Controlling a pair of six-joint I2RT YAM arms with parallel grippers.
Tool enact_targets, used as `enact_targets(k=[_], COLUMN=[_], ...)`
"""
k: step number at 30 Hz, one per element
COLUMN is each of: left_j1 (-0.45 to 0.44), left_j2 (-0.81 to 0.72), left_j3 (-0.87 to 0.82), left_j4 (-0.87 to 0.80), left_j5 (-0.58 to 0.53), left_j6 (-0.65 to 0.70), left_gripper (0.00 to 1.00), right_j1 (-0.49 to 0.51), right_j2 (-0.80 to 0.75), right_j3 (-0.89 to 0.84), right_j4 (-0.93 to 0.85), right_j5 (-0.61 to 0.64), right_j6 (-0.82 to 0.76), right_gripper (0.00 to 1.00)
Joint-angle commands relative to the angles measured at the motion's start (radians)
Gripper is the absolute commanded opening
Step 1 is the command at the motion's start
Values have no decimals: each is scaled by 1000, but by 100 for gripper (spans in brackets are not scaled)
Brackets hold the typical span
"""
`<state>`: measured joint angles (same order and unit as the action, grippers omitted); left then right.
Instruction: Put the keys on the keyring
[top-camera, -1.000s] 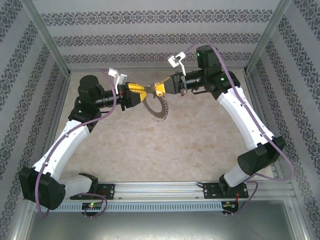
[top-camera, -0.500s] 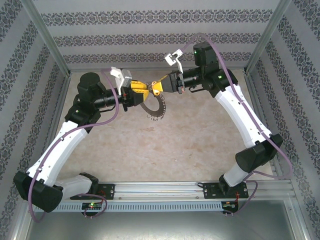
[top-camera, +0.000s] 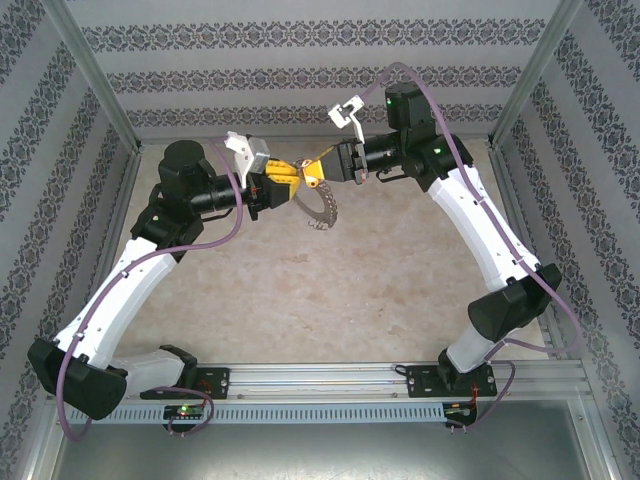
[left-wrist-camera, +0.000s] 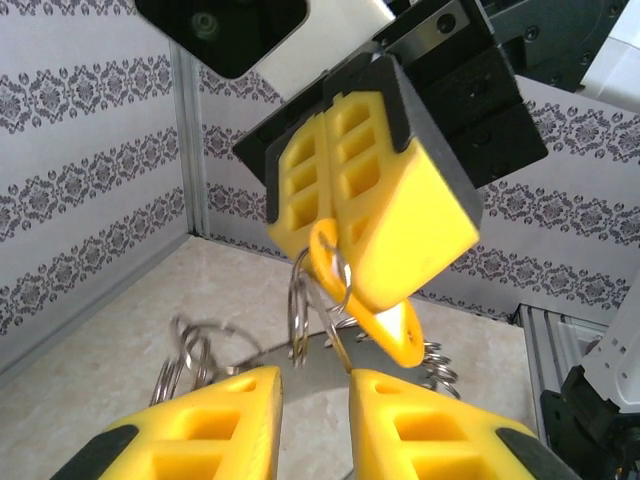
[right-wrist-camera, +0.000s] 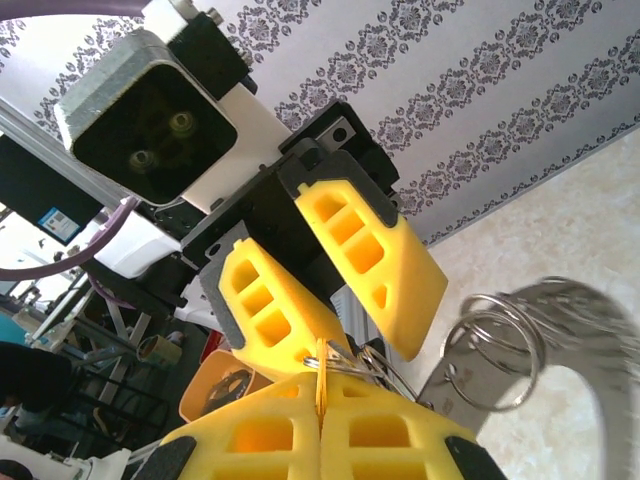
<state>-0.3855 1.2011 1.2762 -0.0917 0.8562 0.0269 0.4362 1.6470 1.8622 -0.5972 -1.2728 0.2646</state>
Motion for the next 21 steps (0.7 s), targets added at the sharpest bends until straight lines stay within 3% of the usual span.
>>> enact_targets(k=[1,5,10,21], left_j1=[-19,-31,-42,-49], left_j2=[7,14,10,6], left_j3=[46,55,54,61], left_j4=[4,12,-7,-30], left_j5=[-2,-25,-51,-44], left_j6=[39,49,71,83], left_gripper=[24,23,12,14], right_j1=[10,10,9,8], right_j2=[5,2,-4,-15], right_j3=[30,28,28,24], right_j4=[11,8,6,4], right_j5=[-34,-34,-31,-24], right_j6=[10,12,12,8], right_gripper=[0,0,0,0])
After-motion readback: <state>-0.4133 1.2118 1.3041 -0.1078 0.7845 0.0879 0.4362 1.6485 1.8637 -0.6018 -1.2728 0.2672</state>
